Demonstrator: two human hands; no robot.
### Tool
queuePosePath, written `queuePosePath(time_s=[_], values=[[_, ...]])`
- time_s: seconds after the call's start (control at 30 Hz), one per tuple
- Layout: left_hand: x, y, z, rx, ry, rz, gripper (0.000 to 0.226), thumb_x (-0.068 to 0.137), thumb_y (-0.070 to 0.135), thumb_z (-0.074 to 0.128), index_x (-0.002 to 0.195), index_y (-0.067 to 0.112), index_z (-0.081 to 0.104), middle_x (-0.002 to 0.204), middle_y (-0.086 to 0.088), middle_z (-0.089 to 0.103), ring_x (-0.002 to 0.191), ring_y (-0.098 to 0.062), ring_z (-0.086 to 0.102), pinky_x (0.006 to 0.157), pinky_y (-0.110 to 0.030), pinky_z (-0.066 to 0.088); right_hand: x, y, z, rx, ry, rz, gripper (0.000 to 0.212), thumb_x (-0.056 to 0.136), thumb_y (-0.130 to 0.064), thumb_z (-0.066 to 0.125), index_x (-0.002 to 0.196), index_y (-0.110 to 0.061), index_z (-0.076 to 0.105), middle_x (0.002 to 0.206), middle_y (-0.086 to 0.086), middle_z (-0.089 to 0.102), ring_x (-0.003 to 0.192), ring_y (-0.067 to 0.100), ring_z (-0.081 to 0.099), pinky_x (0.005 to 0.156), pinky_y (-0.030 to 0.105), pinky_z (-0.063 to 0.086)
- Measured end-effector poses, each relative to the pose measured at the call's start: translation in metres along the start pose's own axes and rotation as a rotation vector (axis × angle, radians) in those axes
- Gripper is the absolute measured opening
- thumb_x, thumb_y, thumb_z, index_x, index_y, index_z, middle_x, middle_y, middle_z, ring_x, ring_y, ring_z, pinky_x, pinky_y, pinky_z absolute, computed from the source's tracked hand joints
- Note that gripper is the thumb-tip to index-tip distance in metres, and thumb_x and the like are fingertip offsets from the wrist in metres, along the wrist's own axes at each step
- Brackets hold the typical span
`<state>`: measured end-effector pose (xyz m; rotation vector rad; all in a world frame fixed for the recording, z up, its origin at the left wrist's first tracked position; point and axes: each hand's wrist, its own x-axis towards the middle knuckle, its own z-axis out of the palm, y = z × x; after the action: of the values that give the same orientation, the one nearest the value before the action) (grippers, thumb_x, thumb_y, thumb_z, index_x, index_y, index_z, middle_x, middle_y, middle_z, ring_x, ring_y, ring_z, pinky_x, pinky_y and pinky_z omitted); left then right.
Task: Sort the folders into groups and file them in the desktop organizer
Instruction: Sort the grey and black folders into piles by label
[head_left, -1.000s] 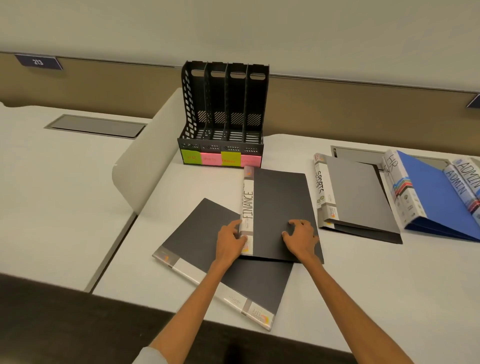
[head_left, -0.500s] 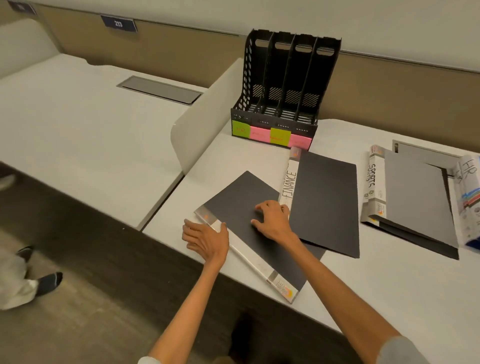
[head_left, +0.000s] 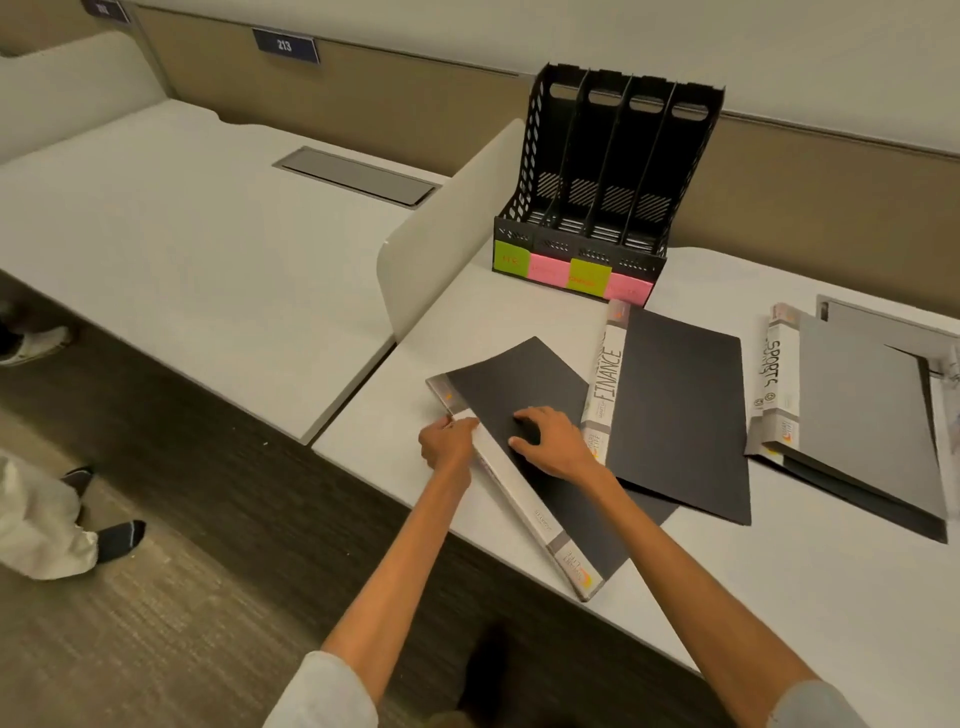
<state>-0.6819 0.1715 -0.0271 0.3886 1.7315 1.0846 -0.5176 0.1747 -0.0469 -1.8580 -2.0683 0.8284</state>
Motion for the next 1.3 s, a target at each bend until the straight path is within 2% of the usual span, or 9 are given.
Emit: queuePosePath(time_s=[0.17,0.27,0.53,0.73,0.87,0.97,1.13,1.23,1.3], values=[[-0.004,0.034,-0.017,-0.183,-0.191,-0.031,0.047,0.066,0.000,0.085,0.110,-0.004,0.068,0.097,-0.015,0.073,0.076,-0.026,0.074,0.066,-0.034,0.062,0.005,0.005,-0.028,0.135,-0.051,-0.040,0.046,0.091,-0.041,0.062,0.133,-0.023,0.055,0.139,0.001,0.051,0.128,0.018,0.046,0.108,0.034,0.037],[-0.015,0.056,-0.021,-0.245,-0.229,0.038,0.042,0.066,0.002,0.084,0.105,-0.002,0.071,0.093,-0.011,0.074,0.076,-0.024,0.074,0.062,-0.028,0.059,0.009,0.005,-0.040,0.228,0.063,-0.016,0.048,0.090,-0.041,0.065,0.132,-0.020,0.055,0.136,0.001,0.051,0.124,0.017,0.048,0.105,0.031,0.039],[-0.021,0.142,-0.034,-0.318,-0.200,0.271,0.024,0.071,0.012,0.079,0.092,0.003,0.071,0.079,-0.008,0.069,0.066,-0.019,0.067,0.054,-0.025,0.055,0.016,0.014,-0.060,0.488,0.239,0.208,0.074,0.087,-0.054,0.063,0.146,-0.021,0.032,0.153,0.005,0.035,0.136,0.025,0.039,0.110,0.044,0.037],[-0.008,0.162,-0.045,-0.329,-0.231,0.280,0.029,0.074,0.029,0.082,0.092,0.012,0.068,0.082,-0.006,0.068,0.074,-0.023,0.069,0.068,-0.037,0.061,0.013,-0.007,-0.055,0.938,0.125,0.230,0.041,0.094,-0.045,0.057,0.122,-0.014,0.060,0.124,0.004,0.066,0.109,0.020,0.062,0.087,0.030,0.049],[-0.019,0.158,-0.044,-0.199,-0.487,0.298,0.050,0.075,0.043,0.078,0.109,0.008,0.068,0.087,-0.007,0.071,0.077,-0.024,0.069,0.065,-0.032,0.058,0.013,-0.010,-0.049,1.195,0.291,0.296,0.022,0.094,-0.031,0.061,0.111,-0.018,0.066,0.109,-0.002,0.071,0.106,0.020,0.063,0.090,0.035,0.048],[-0.039,0.136,-0.034,-0.121,-0.717,0.304,0.042,0.077,0.030,0.077,0.111,0.007,0.067,0.087,-0.011,0.066,0.075,-0.027,0.062,0.062,-0.030,0.055,0.013,-0.005,-0.048,1.283,0.357,0.348,0.016,0.094,-0.031,0.061,0.107,-0.023,0.066,0.111,-0.004,0.069,0.108,0.021,0.059,0.095,0.040,0.045],[-0.072,0.110,-0.016,0.016,-0.861,0.304,0.064,0.065,0.034,0.081,0.124,0.019,0.063,0.098,-0.001,0.070,0.092,-0.025,0.066,0.077,-0.043,0.057,0.002,0.016,-0.053,1.376,0.294,0.354,0.033,0.084,-0.034,0.071,0.114,-0.021,0.068,0.118,0.006,0.070,0.115,0.028,0.061,0.103,0.050,0.046],[-0.099,0.107,-0.001,0.087,-0.928,0.336,0.068,0.074,0.023,0.081,0.132,0.036,0.050,0.104,0.007,0.073,0.091,-0.016,0.071,0.068,-0.041,0.060,-0.006,0.023,-0.054,1.410,0.225,0.319,0.052,0.079,-0.040,0.072,0.126,-0.020,0.061,0.119,0.011,0.069,0.113,0.032,0.064,0.099,0.053,0.049],[-0.116,0.107,0.012,0.101,-0.947,0.365,0.067,0.079,0.015,0.077,0.133,0.039,0.046,0.114,0.006,0.071,0.091,-0.013,0.072,0.064,-0.037,0.060,-0.010,0.026,-0.053,1.417,0.244,0.308,0.049,0.085,-0.037,0.066,0.129,-0.019,0.057,0.111,0.011,0.071,0.104,0.028,0.067,0.093,0.050,0.053]])
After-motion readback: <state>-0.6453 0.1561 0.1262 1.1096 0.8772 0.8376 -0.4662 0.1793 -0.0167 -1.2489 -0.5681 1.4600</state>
